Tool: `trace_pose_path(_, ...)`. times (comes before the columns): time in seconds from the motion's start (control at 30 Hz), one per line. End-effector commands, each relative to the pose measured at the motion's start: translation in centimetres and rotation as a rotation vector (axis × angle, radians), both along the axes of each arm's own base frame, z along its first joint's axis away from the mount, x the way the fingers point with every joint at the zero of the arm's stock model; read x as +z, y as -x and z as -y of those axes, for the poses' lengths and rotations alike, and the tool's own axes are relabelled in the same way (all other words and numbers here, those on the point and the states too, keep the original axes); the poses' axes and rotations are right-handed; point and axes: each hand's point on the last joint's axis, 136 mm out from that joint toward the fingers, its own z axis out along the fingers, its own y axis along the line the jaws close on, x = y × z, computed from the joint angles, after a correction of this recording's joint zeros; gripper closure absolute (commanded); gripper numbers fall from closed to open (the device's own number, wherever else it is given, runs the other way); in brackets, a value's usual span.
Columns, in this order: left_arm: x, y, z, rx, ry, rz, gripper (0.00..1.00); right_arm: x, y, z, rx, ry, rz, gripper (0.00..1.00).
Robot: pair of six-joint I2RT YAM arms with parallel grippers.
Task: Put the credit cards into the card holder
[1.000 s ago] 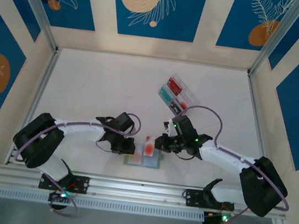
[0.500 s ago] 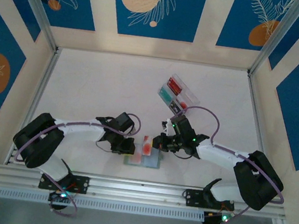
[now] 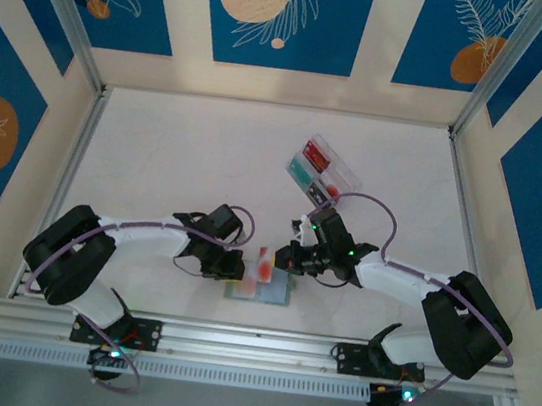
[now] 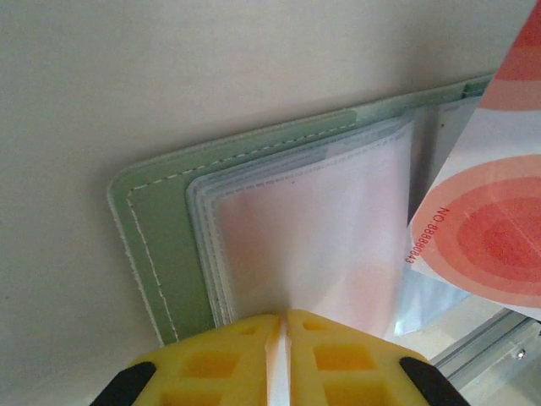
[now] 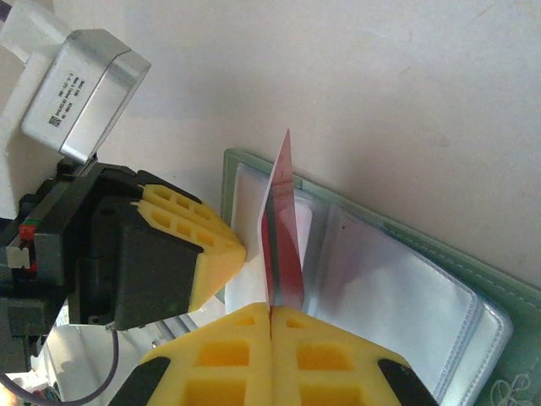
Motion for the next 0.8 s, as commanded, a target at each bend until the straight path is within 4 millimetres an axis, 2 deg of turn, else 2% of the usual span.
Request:
trace_pose_path(0.0, -2.2, 1.4, -2.5, 0.027, -0.109, -0.055, 0.87, 1.1, 0.3, -0.5, 0.022, -0.031, -0.002, 1.00)
trace_pose_path(0.27, -1.8, 1.3, -2.6, 0.029, -0.106, -0.043, 0.87, 1.7, -0.2, 0.7, -0.014, -0.067, -0.004, 1.00)
trace_pose_path(0.43, 1.9, -0.2, -1.8, 0.000, -0.083, 0.043, 0.86, 1.7, -0.3, 1.3, -0.013, -0.040, 0.006, 1.00)
trace_pose_path(0.57, 5.1, -1.3, -0.4, -0.010, -0.024, 0.097, 0.85, 1.5, -0.3, 1.6, -0.015, -0.031, 0.010, 1.00)
trace_pose_path(0.67, 6.0, -1.4, 0.9, -0.017, 0.009, 0.096, 0.85, 1.3, -0.4, 1.6, -0.017, -0.028, 0.006, 1.00)
trace_pose_path(0.77, 5.5, -1.3, 2.1, -0.030, 0.024, 0.080, 0.85, 1.0, -0.4, 1.6, -0.017, -0.028, -0.001, 1.00)
